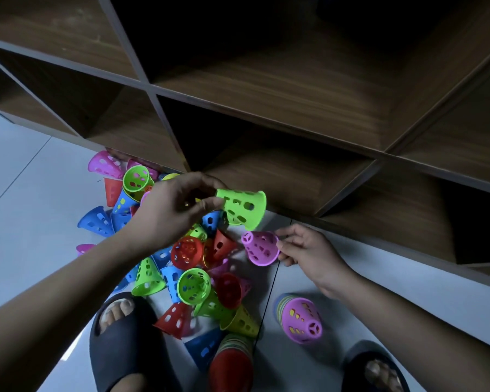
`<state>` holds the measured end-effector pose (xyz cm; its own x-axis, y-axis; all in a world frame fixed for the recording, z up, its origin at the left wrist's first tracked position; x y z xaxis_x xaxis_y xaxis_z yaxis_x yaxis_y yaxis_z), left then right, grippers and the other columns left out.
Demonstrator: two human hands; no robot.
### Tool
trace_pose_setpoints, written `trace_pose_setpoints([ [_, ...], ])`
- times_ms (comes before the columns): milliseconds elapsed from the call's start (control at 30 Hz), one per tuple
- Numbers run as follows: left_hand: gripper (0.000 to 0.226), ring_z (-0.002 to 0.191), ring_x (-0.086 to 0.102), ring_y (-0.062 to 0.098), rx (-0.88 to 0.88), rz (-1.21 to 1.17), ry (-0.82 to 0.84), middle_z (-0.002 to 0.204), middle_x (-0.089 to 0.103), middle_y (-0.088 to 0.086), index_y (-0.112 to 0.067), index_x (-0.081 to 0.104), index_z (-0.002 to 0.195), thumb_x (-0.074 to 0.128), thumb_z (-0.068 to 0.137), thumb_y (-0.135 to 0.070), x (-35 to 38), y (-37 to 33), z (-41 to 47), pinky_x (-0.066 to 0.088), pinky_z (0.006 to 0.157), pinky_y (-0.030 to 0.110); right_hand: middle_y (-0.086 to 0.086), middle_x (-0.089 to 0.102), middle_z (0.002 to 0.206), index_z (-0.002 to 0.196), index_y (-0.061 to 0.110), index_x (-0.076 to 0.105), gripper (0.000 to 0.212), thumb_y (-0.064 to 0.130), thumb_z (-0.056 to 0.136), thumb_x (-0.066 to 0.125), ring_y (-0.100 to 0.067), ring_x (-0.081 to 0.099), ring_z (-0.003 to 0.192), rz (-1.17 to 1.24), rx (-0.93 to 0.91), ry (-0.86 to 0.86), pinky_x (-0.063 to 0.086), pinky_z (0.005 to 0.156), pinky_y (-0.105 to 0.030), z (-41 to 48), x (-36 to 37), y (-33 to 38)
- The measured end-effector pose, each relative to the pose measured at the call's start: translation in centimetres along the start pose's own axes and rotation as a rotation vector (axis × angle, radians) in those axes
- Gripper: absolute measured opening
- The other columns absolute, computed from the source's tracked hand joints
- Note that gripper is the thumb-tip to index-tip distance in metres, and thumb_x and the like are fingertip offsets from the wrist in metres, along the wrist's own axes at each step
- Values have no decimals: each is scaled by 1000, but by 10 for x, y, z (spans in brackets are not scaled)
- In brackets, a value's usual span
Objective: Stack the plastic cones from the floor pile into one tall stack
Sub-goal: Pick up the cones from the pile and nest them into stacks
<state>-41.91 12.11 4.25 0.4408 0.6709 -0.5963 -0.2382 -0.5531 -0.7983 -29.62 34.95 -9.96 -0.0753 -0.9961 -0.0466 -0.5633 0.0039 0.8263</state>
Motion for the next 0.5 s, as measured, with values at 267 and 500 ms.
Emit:
trace_pose_setpoints([
  [267, 30, 95, 63, 2, 324, 285, 172, 117, 54, -19, -31, 67, 129, 72, 100, -35, 49, -33, -7, 53, 82, 22, -11, 71, 83, 101, 7, 65, 13, -5, 97, 63, -17, 68, 71, -23, 44, -7, 54, 64, -24, 2, -8, -15],
  [500, 36, 93, 66, -1, 272, 319, 262, 115, 61, -12, -28, 65, 131, 74, 96, -35, 82, 3, -11, 58, 81, 21, -8, 72, 101, 112, 15, 68, 19, 2, 100, 60, -12, 70, 79, -112, 67, -84, 51, 64, -18, 9, -21, -21],
])
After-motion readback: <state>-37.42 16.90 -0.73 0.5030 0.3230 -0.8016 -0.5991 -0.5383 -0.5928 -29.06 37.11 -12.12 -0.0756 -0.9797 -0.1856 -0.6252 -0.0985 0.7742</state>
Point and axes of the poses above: each hand's wrist, its own z-axis towards the middle knuckle, its own x-axis out of the palm, y = z × x, the point moved 10 cm from there along z, towards the middle knuckle
